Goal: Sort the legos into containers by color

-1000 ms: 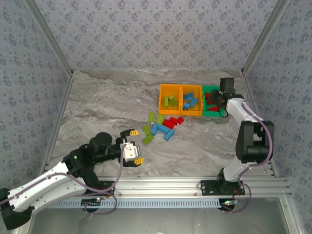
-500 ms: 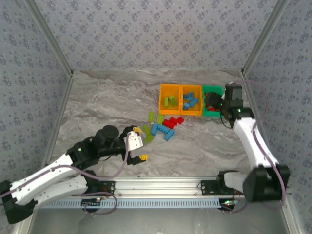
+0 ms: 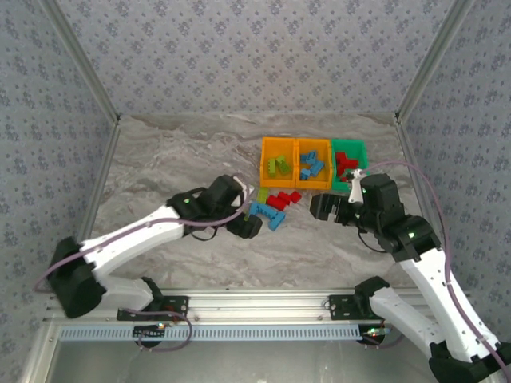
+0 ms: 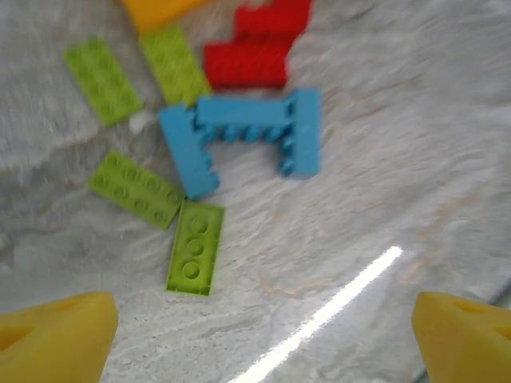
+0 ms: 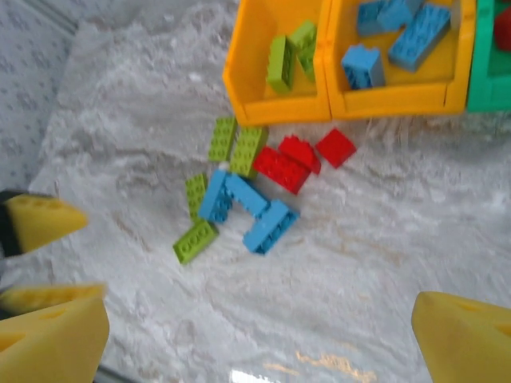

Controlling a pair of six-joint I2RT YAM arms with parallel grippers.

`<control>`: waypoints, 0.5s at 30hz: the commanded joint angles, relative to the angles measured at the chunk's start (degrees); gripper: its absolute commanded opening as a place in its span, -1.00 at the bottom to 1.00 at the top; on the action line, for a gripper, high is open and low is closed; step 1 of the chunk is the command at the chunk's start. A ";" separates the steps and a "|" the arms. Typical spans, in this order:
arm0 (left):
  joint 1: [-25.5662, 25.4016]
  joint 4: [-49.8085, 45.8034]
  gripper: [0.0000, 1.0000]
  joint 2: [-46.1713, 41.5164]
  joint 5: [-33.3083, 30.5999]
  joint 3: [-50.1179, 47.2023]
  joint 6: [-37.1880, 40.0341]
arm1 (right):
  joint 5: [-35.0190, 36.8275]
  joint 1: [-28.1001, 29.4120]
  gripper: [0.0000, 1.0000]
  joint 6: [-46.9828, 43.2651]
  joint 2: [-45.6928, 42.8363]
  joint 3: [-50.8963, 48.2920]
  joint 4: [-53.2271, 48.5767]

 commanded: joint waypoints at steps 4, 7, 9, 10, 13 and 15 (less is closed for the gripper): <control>0.90 0.85 0.82 14.46 0.00 0.70 -0.35 | 0.80 0.83 1.00 -2.31 2.40 3.44 -3.62; 0.93 1.68 0.75 19.14 0.02 1.58 0.35 | -0.48 0.92 1.00 -2.60 3.25 2.76 -2.68; 0.80 1.99 0.61 20.86 -0.96 1.66 0.27 | -0.80 0.91 1.00 -2.45 3.54 2.33 -2.71; 0.62 2.44 0.54 21.38 -1.61 1.32 0.27 | -0.81 1.06 1.00 -2.27 3.46 2.08 -2.69; 0.53 4.09 0.29 22.26 -2.23 0.06 0.51 | -0.64 1.20 1.00 -1.64 2.93 1.01 -2.07; 0.52 5.05 0.17 23.14 -1.77 -0.42 0.87 | -0.72 1.27 1.00 -1.12 2.76 0.38 -1.30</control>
